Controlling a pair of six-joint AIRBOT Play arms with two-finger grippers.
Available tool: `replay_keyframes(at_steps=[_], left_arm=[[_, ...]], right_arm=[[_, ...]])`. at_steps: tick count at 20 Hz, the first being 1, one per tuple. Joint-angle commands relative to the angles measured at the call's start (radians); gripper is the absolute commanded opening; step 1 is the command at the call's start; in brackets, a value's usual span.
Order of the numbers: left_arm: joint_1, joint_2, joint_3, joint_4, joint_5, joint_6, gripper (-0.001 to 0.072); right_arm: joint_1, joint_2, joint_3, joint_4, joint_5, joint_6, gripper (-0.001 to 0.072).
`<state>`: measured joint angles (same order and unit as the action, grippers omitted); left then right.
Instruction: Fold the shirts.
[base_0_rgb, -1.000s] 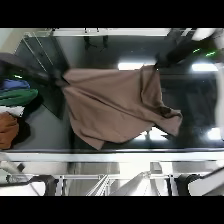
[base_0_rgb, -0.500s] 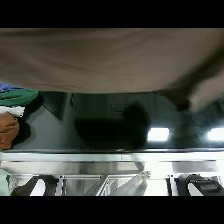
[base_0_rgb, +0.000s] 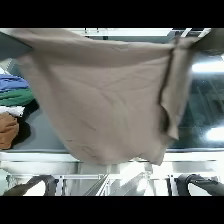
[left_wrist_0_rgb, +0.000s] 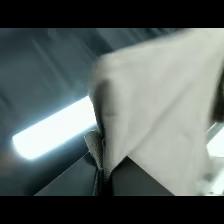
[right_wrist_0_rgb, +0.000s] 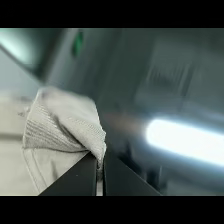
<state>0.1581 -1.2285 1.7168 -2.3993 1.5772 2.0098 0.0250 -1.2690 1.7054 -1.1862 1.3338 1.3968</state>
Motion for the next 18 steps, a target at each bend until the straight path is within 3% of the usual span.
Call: replay_keyframes(at_steps=[1,4,7,8,9,10,11,13,16,18], left_arm=[[-0.035,-0.269,-0.107,0.053,-0.148,0.018,0.0021],[-0.035,-0.520,-0.104,0.050,-0.161,0.023,0.0018],[-0.030,-0.671,-0.088,0.051,-0.190,0.035,0.0021],[-0.024,-0.704,-0.053,0.048,-0.182,0.031,0.0067],[-0.018,-0.726,-0.013,0.048,-0.168,0.026,0.0349],[-0.007,-0.737,0.034,0.043,-0.151,0.007,0.0623],[0.003,-0.740,0.081,0.045,-0.134,-0.029,0.0720],[0.035,-0.737,0.169,0.053,-0.055,-0.071,0.0720],[0.104,-0.736,0.211,0.053,0.137,-0.164,0.0720],[0.149,-0.683,0.080,0.053,0.168,-0.184,0.0720]], right_arm=[[-0.008,-0.297,-0.048,0.001,-0.251,-0.088,0.0026],[-0.013,-0.480,-0.036,0.027,-0.448,-0.142,0.0026],[-0.016,-0.567,-0.036,0.045,-0.515,-0.140,0.0044],[-0.022,-0.572,-0.036,0.045,-0.520,-0.128,0.0245],[-0.031,-0.568,-0.035,0.042,-0.517,-0.113,0.0429],[-0.045,-0.556,-0.034,0.042,-0.500,-0.098,0.0452],[-0.066,-0.536,-0.034,0.041,-0.470,-0.083,0.0470],[-0.121,-0.481,-0.034,0.034,-0.378,-0.043,0.0544],[-0.222,-0.404,-0.045,0.038,-0.151,-0.009,0.0543],[-0.286,-0.349,-0.136,0.065,-0.055,-0.008,0.0543]])
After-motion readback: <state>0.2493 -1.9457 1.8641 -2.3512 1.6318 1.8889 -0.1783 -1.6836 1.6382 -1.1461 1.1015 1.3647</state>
